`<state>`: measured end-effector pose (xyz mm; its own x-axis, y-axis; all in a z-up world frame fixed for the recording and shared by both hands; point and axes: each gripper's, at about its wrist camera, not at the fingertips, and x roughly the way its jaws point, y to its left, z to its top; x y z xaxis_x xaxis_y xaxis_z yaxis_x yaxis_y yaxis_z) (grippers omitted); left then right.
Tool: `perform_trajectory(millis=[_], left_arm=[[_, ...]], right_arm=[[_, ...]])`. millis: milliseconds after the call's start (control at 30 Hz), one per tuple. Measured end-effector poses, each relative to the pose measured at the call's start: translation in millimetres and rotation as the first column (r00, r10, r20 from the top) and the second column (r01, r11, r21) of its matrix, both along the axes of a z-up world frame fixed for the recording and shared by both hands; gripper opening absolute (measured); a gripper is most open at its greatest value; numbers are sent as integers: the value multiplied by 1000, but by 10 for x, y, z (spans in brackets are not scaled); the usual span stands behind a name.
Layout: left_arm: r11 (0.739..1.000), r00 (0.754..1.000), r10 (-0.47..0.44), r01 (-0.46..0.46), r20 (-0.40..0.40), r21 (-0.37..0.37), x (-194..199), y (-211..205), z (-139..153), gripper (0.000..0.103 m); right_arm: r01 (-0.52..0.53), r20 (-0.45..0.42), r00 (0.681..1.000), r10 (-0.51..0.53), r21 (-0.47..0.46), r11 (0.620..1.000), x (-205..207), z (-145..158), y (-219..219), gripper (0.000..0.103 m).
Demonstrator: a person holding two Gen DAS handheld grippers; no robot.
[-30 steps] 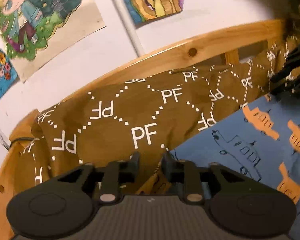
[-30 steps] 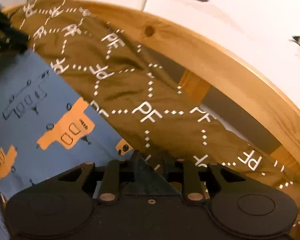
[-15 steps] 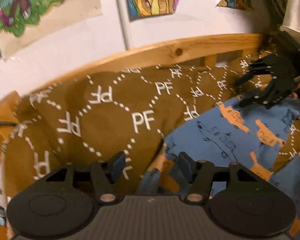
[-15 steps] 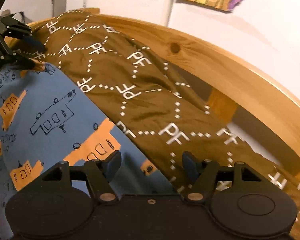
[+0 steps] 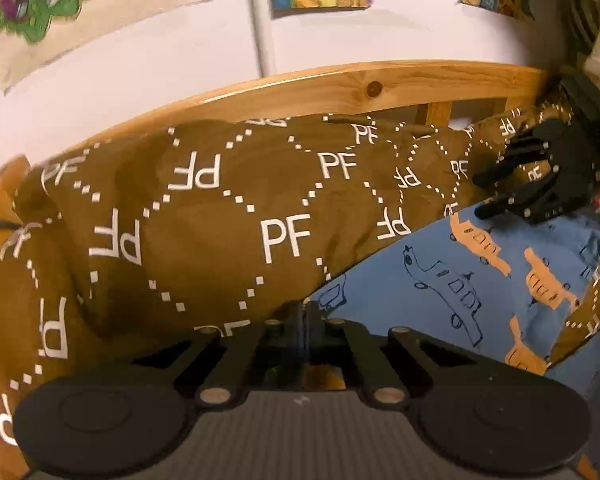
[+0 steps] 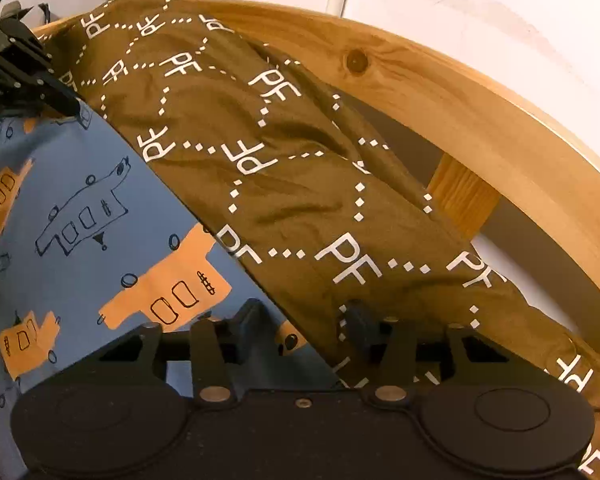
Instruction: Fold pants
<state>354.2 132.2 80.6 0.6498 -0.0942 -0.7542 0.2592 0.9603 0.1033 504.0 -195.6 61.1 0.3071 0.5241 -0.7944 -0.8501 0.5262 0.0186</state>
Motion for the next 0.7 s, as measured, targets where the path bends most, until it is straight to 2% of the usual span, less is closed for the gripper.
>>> perform_trajectory(millis=[33,67,100,200,300,367,467,600,700], left_arm=[[1000,1000,-2,2,11,12,-26,-27,11,0],[1000,1000,-5,4,22,24,-51,-55,24,0],[999,999,-10,8,36,41,-89,-86,39,0],[996,998,-22,16,62,87,-165,-174,74,0],[991,996,-26,13,91,135,-242,-263,118,0],[986,993,-33,14,112,166,-298,-316,142,0],[986,991,-24,1,132,168,-340,-362,163,0],[983,984,-37,5,173,182,-454,-387,186,0],[985,972,-74,36,223,170,-639,-358,250,0]], right_arm=[[-3,-9,1000,3,-2,1000,3,11,-2,38],[-11,-24,1000,11,-7,1000,4,23,-3,27],[-24,-45,999,23,-13,1000,4,32,-5,24],[-44,-59,997,42,-48,998,-39,36,-9,26],[0,-40,999,-2,-54,999,-82,16,-30,31],[5,-33,999,-7,-61,998,-103,9,-21,30],[-7,-14,1000,6,-67,998,-190,12,3,1],[-16,48,999,19,-60,998,-410,68,-40,0],[32,122,992,-32,3,999,-664,242,-189,0]])
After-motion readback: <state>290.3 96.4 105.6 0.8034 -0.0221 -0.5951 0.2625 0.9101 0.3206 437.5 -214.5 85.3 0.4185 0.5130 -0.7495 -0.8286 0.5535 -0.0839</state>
